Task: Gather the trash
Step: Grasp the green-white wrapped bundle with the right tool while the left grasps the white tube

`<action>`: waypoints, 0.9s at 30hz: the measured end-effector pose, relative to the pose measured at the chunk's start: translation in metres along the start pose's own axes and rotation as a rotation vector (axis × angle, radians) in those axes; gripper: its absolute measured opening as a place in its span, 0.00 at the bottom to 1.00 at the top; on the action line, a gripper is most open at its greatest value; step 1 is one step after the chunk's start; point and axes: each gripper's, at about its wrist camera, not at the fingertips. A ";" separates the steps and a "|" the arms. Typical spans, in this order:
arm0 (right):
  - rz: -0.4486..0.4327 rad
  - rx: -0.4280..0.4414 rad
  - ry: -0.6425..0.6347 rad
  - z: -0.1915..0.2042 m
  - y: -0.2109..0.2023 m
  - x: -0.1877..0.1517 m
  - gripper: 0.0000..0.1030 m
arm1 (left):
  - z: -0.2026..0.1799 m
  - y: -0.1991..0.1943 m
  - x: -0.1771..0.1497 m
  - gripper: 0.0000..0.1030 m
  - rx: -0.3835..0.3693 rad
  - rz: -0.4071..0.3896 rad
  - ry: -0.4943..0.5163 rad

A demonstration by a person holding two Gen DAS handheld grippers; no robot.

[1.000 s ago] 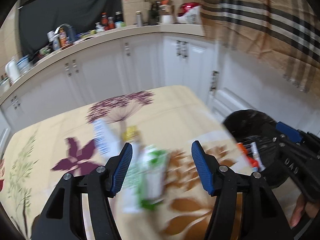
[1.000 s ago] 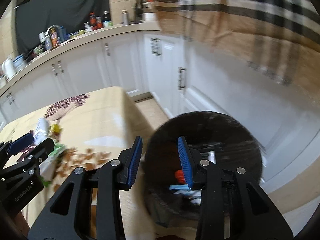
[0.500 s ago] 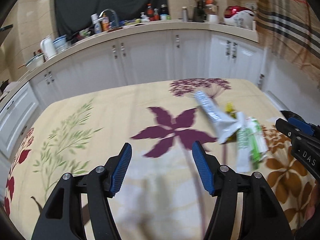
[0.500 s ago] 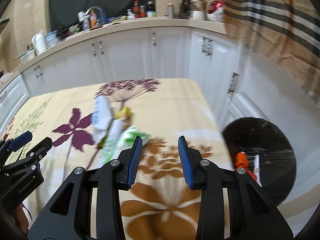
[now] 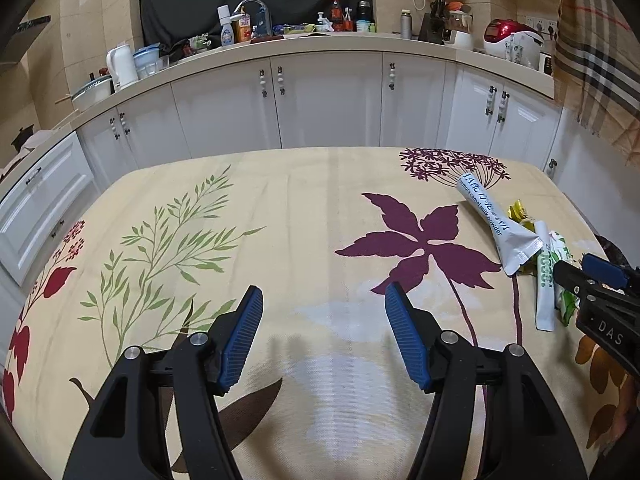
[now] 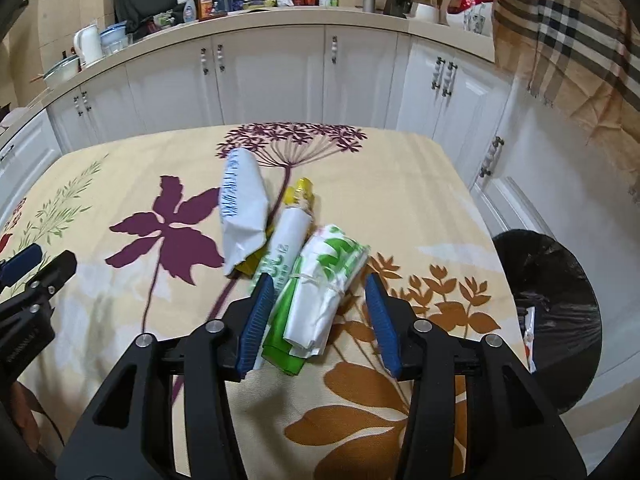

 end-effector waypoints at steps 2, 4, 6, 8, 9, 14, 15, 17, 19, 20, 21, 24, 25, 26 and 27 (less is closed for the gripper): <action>0.007 -0.014 0.009 -0.005 0.001 0.000 0.44 | 0.000 0.001 0.000 0.60 -0.007 0.003 -0.003; 0.016 -0.021 0.015 -0.009 0.003 -0.001 0.44 | -0.002 0.002 0.000 0.60 -0.015 0.007 -0.004; 0.022 -0.013 0.017 -0.011 0.004 -0.001 0.44 | -0.004 0.002 0.000 0.60 -0.025 0.008 -0.003; 0.027 -0.003 0.008 -0.010 0.006 0.000 0.44 | -0.009 0.001 0.000 0.60 -0.032 0.007 0.006; 0.031 0.002 0.000 -0.009 0.008 0.000 0.39 | -0.011 0.001 0.000 0.60 -0.035 0.007 0.008; 0.040 0.025 -0.013 -0.009 0.013 0.000 0.27 | -0.022 0.001 0.000 0.60 -0.053 0.013 0.015; 0.036 0.028 -0.014 -0.010 0.012 0.000 0.27 | -0.025 0.001 -0.001 0.60 -0.058 0.015 0.017; 0.027 0.023 -0.006 -0.013 0.010 -0.001 0.27 | -0.031 0.001 -0.001 0.60 -0.069 0.019 0.024; 0.020 0.017 0.003 -0.018 0.007 -0.002 0.27 | -0.037 0.000 0.000 0.60 -0.077 0.019 0.030; 0.016 0.011 0.009 -0.021 0.006 -0.003 0.27 | -0.042 0.000 0.000 0.60 -0.085 0.020 0.033; 0.012 0.005 0.014 -0.024 0.004 -0.004 0.27 | -0.045 0.000 0.000 0.60 -0.091 0.020 0.035; 0.004 -0.010 0.031 -0.036 0.000 -0.006 0.27 | -0.059 -0.001 0.001 0.60 -0.115 0.021 0.046; 0.002 -0.015 0.038 -0.040 -0.002 -0.006 0.27 | -0.064 -0.002 0.001 0.60 -0.123 0.021 0.050; 0.000 -0.020 0.044 -0.044 -0.003 -0.007 0.27 | -0.069 -0.002 0.001 0.60 -0.131 0.021 0.055; -0.003 -0.026 0.052 -0.049 -0.005 -0.008 0.27 | -0.075 -0.002 0.002 0.60 -0.139 0.022 0.061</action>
Point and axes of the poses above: each gripper's, at about its wrist camera, not at the fingertips, and y roughly the way its jaws point, z to its left, x to its top, and after that the axes turned 4 degrees about -z, right-handed
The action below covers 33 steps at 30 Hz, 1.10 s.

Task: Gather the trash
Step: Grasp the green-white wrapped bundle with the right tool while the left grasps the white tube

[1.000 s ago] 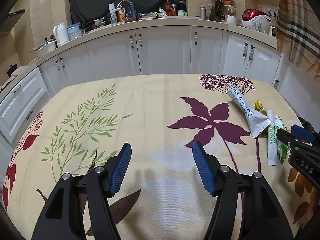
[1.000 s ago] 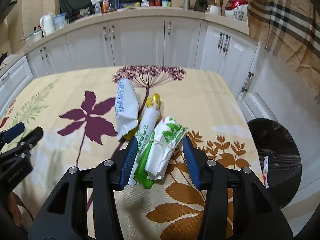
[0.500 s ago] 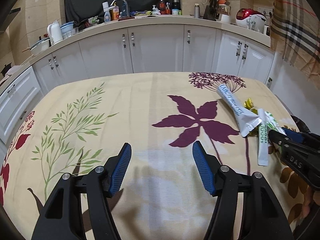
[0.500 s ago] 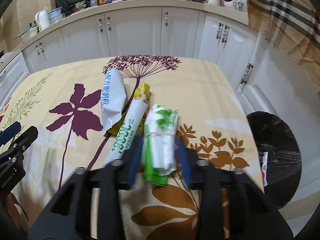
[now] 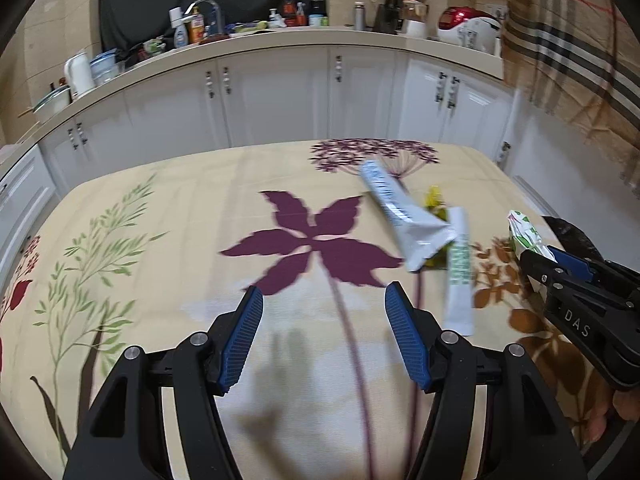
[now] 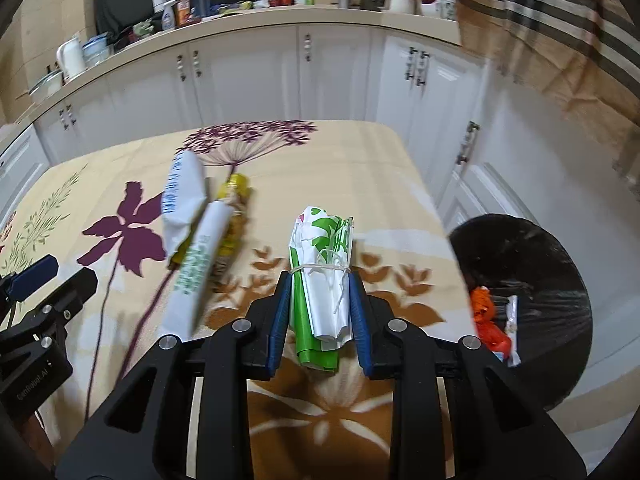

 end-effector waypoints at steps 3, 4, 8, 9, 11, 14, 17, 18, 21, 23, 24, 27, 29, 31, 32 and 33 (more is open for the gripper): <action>-0.003 -0.009 0.018 -0.012 -0.002 -0.002 0.27 | -0.015 0.003 0.001 0.60 -0.023 0.003 0.015; -0.004 -0.011 0.023 -0.015 -0.003 -0.003 0.27 | -0.019 0.004 0.002 0.60 -0.031 0.006 0.019; -0.007 -0.013 0.041 -0.025 -0.006 -0.005 0.27 | -0.040 0.012 0.003 0.60 -0.055 0.016 0.037; -0.009 -0.011 0.044 -0.028 -0.006 -0.006 0.27 | -0.044 0.014 0.004 0.60 -0.058 0.020 0.043; -0.010 -0.011 0.050 -0.032 -0.007 -0.006 0.27 | -0.051 0.018 0.005 0.60 -0.063 0.026 0.056; -0.011 -0.011 0.060 -0.038 -0.008 -0.008 0.27 | -0.059 0.022 0.007 0.60 -0.067 0.033 0.068; -0.011 -0.009 0.074 -0.045 -0.008 -0.008 0.27 | -0.064 0.029 0.010 0.60 -0.070 0.045 0.078; -0.011 -0.008 0.076 -0.047 -0.008 -0.008 0.27 | -0.065 0.030 0.010 0.60 -0.071 0.050 0.081; -0.015 -0.004 0.079 -0.049 -0.008 -0.008 0.27 | -0.069 0.034 0.010 0.53 -0.076 0.064 0.084; -0.015 -0.002 0.079 -0.049 -0.009 -0.008 0.27 | -0.071 0.037 0.009 0.42 -0.087 0.081 0.091; -0.015 0.000 0.080 -0.050 -0.009 -0.009 0.27 | -0.072 0.038 0.008 0.33 -0.091 0.089 0.094; -0.015 0.001 0.080 -0.050 -0.009 -0.009 0.27 | -0.074 0.037 0.006 0.20 -0.108 0.092 0.105; -0.016 0.000 0.080 -0.050 -0.009 -0.009 0.27 | -0.075 0.037 0.005 0.20 -0.114 0.091 0.109; -0.018 -0.003 0.079 -0.050 -0.009 -0.009 0.27 | -0.074 0.034 0.005 0.19 -0.118 0.082 0.107; -0.019 -0.003 0.079 -0.050 -0.010 -0.009 0.27 | -0.074 0.033 0.005 0.19 -0.117 0.077 0.107; -0.019 -0.003 0.079 -0.050 -0.010 -0.009 0.27 | -0.074 0.031 0.004 0.18 -0.116 0.072 0.106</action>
Point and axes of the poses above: each gripper's, at about its wrist camera, not at the fingertips, and y roughly the way its jaws point, z to its left, x to its top, and after that the axes turned 4 degrees about -z, right-handed
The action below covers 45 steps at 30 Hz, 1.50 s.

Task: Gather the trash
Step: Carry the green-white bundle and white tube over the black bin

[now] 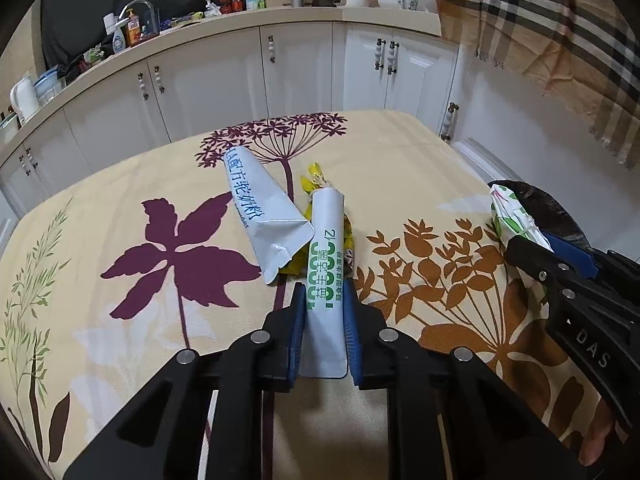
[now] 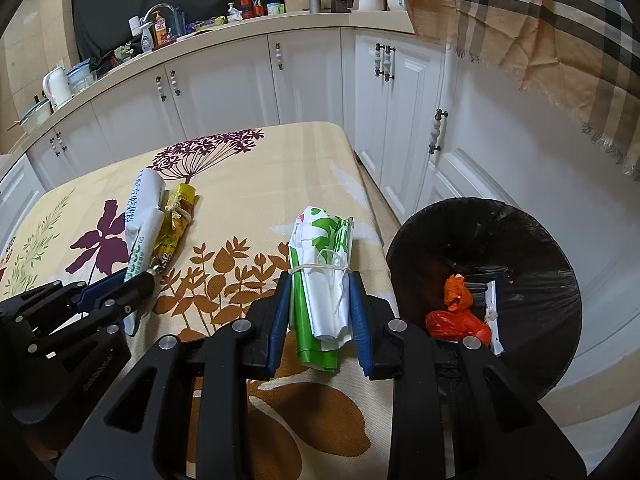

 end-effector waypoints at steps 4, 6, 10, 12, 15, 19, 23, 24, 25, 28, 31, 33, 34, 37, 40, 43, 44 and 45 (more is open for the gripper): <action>-0.005 -0.001 -0.003 0.001 -0.002 0.000 0.27 | 0.003 -0.007 -0.002 0.18 0.005 -0.016 -0.006; -0.009 -0.002 -0.005 0.002 -0.003 0.000 0.27 | 0.006 -0.011 -0.003 0.18 0.004 -0.021 -0.013; -0.027 -0.007 -0.008 0.002 -0.009 0.002 0.27 | 0.009 -0.024 0.000 0.18 -0.001 -0.052 -0.026; -0.036 -0.012 -0.008 0.001 -0.012 0.003 0.27 | 0.008 -0.031 0.003 0.18 -0.004 -0.071 -0.021; -0.050 -0.023 -0.006 -0.002 -0.017 0.005 0.27 | 0.005 -0.037 0.009 0.18 -0.018 -0.092 -0.018; -0.064 -0.050 0.000 -0.011 -0.022 0.007 0.27 | -0.007 -0.040 0.019 0.18 -0.038 -0.119 0.003; -0.079 -0.090 0.020 -0.028 -0.027 0.009 0.27 | -0.024 -0.041 0.027 0.18 -0.062 -0.144 0.029; -0.083 -0.104 0.026 -0.034 -0.029 0.010 0.27 | -0.030 -0.040 0.029 0.18 -0.069 -0.149 0.037; -0.087 -0.118 0.032 -0.040 -0.030 0.011 0.27 | -0.035 -0.039 0.031 0.18 -0.076 -0.152 0.045; -0.098 -0.155 0.051 -0.058 -0.033 0.012 0.27 | -0.050 -0.036 0.036 0.18 -0.099 -0.157 0.066; -0.108 -0.188 0.066 -0.074 -0.036 0.012 0.27 | -0.067 -0.033 0.041 0.18 -0.119 -0.165 0.087; -0.115 -0.211 0.077 -0.085 -0.038 0.012 0.27 | -0.077 -0.031 0.044 0.18 -0.131 -0.166 0.101; -0.117 -0.222 0.082 -0.091 -0.038 0.012 0.27 | -0.083 -0.030 0.045 0.18 -0.137 -0.165 0.108; -0.120 -0.244 0.101 -0.106 -0.037 0.012 0.27 | -0.103 -0.025 0.049 0.18 -0.158 -0.168 0.140; -0.119 -0.262 0.118 -0.120 -0.035 0.012 0.27 | -0.120 -0.020 0.053 0.18 -0.174 -0.168 0.166; -0.117 -0.279 0.131 -0.131 -0.031 0.011 0.27 | -0.138 -0.011 0.056 0.18 -0.185 -0.161 0.189; -0.116 -0.285 0.135 -0.135 -0.030 0.010 0.27 | -0.142 -0.009 0.057 0.18 -0.186 -0.160 0.196; -0.113 -0.293 0.139 -0.139 -0.028 0.010 0.27 | -0.148 -0.006 0.059 0.18 -0.188 -0.156 0.205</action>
Point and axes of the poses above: each gripper's, at about its wrist camera, not at the fingertips, and y roughly the way its jaws point, z to its left, x to its top, and after that the axes turned 4 degrees about -z, right-handed
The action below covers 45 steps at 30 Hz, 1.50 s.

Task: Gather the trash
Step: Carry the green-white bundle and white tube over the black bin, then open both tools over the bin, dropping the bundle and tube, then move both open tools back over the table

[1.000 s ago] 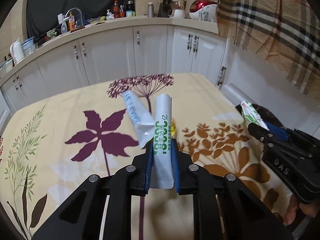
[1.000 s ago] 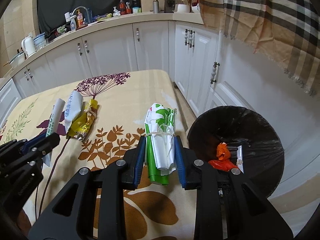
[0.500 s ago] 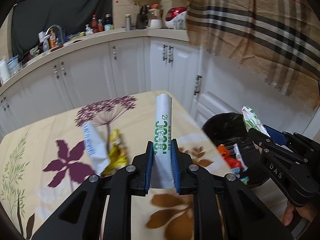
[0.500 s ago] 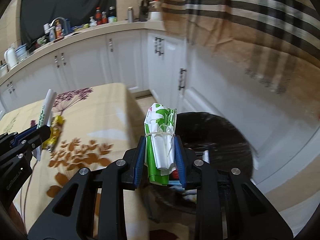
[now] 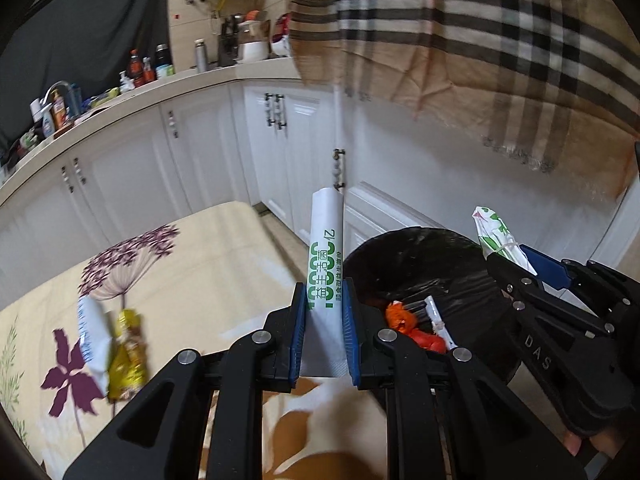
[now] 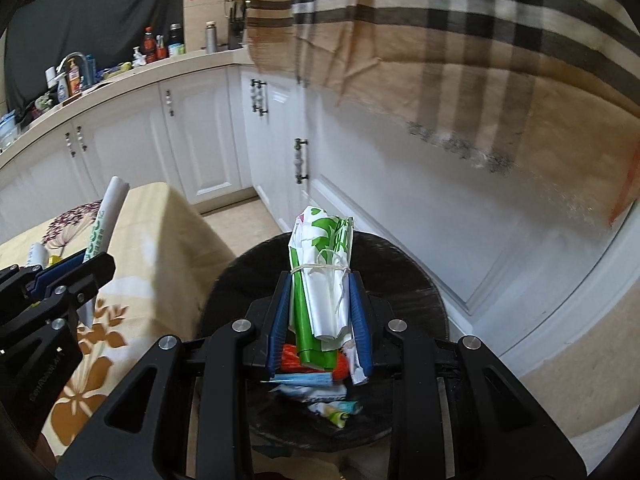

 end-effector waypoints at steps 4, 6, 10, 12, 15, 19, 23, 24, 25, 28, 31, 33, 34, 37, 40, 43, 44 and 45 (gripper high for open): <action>0.003 -0.028 0.014 -0.010 0.009 0.000 0.27 | -0.015 0.019 0.005 0.18 -0.009 0.017 0.023; 0.007 -0.038 0.023 -0.016 0.015 0.000 0.27 | -0.021 0.026 0.006 0.18 -0.010 0.024 0.028; 0.013 -0.055 0.040 -0.027 0.024 0.001 0.27 | -0.030 0.039 0.011 0.18 -0.014 0.034 0.039; 0.016 -0.062 0.048 -0.031 0.028 0.001 0.27 | -0.034 0.043 0.014 0.18 -0.017 0.035 0.043; 0.021 -0.071 0.057 -0.037 0.035 0.000 0.28 | -0.039 0.050 0.017 0.19 -0.021 0.039 0.046; 0.025 -0.091 0.069 -0.043 0.042 -0.001 0.39 | -0.043 0.058 0.019 0.26 -0.027 0.051 0.047; 0.022 -0.101 0.085 -0.046 0.041 -0.004 0.42 | -0.043 0.059 0.019 0.43 -0.029 0.055 0.033; 0.022 -0.103 0.082 -0.046 0.040 -0.004 0.42 | -0.042 0.058 0.019 0.44 -0.028 0.056 0.031; 0.023 -0.103 0.081 -0.046 0.040 -0.004 0.42 | -0.041 0.057 0.019 0.45 -0.027 0.057 0.031; 0.023 -0.096 0.081 -0.043 0.039 -0.003 0.42 | -0.035 0.050 0.017 0.52 -0.018 0.052 0.016; 0.021 -0.083 0.078 -0.037 0.035 -0.004 0.42 | -0.026 0.044 0.017 0.55 -0.007 0.048 -0.002; 0.022 -0.070 0.074 -0.031 0.032 -0.004 0.42 | -0.016 0.037 0.015 0.55 0.005 0.047 -0.019; 0.020 -0.065 0.069 -0.028 0.030 -0.003 0.42 | -0.012 0.035 0.014 0.55 0.010 0.046 -0.024; 0.016 -0.047 0.055 -0.015 0.024 -0.002 0.42 | 0.006 0.024 0.009 0.55 0.036 0.044 -0.044; 0.011 -0.023 0.044 -0.002 0.018 -0.001 0.42 | 0.025 0.012 0.005 0.56 0.067 0.035 -0.069; 0.009 0.015 0.031 0.016 0.013 0.001 0.42 | 0.044 0.001 -0.001 0.58 0.095 0.032 -0.095; 0.009 0.029 0.023 0.023 0.011 0.001 0.42 | 0.052 -0.004 -0.004 0.58 0.108 0.032 -0.106; 0.009 0.041 0.015 0.030 0.010 0.002 0.42 | 0.060 -0.008 -0.007 0.58 0.122 0.033 -0.115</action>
Point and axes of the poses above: each gripper's, at about its wrist camera, not at the fingertips, and y roughly the way its jaws point, z to its left, x to its top, and after that the axes turned 4 degrees about -z, right-handed
